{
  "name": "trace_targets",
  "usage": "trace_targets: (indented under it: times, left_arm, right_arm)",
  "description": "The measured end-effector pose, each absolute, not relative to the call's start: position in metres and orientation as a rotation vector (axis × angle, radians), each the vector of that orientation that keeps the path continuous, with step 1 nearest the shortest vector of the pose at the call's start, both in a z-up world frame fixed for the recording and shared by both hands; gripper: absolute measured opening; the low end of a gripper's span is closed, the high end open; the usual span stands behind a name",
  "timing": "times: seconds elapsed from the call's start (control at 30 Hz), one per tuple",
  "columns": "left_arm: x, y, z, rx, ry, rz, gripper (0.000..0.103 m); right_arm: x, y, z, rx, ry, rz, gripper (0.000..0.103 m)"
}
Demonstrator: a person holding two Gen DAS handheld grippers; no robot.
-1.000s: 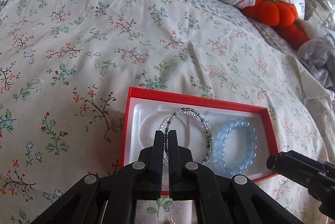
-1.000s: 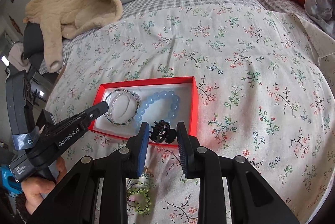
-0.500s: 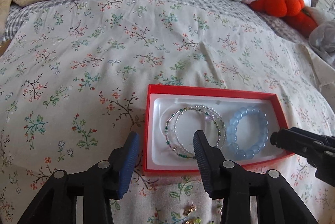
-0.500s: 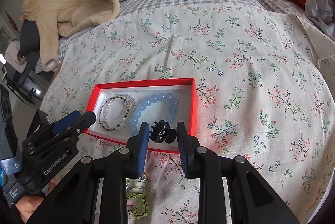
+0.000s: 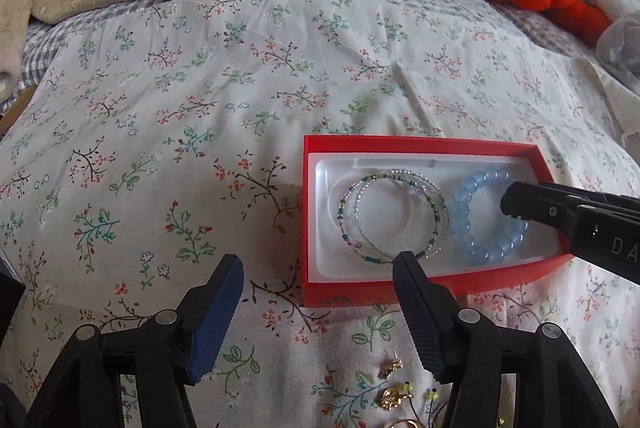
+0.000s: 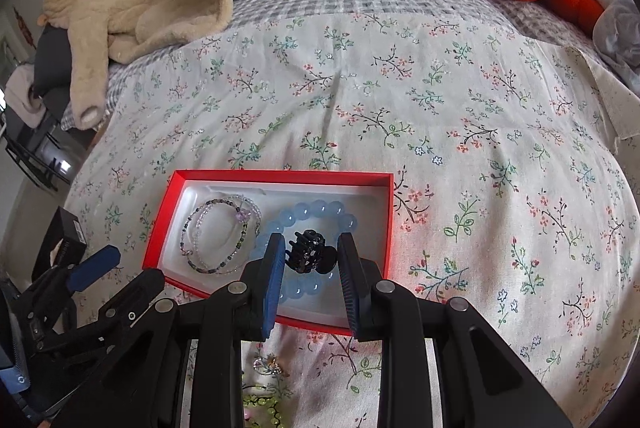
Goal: Organize jewelry
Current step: 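Drop the bracelet in the box with the left tool while the right tool drops the clip, then withdraw both open tools from the box back over the remaining jewelry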
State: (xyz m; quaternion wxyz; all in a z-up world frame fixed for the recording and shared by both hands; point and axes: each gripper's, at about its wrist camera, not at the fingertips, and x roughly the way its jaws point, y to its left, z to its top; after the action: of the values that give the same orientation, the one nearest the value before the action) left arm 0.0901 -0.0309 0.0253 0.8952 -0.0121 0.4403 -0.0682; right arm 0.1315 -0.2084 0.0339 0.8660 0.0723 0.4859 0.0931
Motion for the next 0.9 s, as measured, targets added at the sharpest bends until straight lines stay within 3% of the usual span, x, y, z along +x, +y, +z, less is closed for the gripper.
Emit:
trace_targets:
  times: [0.6,0.73,0.9]
  left_arm:
    - [0.073,-0.034,0.021,0.025,0.94,-0.142,0.08]
    - [0.064,-0.036,0.021,0.037,0.948,-0.154,0.085]
    - [0.051,-0.034,0.016,0.036,0.965,-0.162,0.091]
  right_arm:
    - [0.106,-0.21,0.056,0.148,0.994,0.238,0.039]
    - [0.088,-0.215,0.058,0.143,0.99,0.239,0.055]
    - [0.065,-0.222,0.054,0.118,0.995,0.239,0.057]
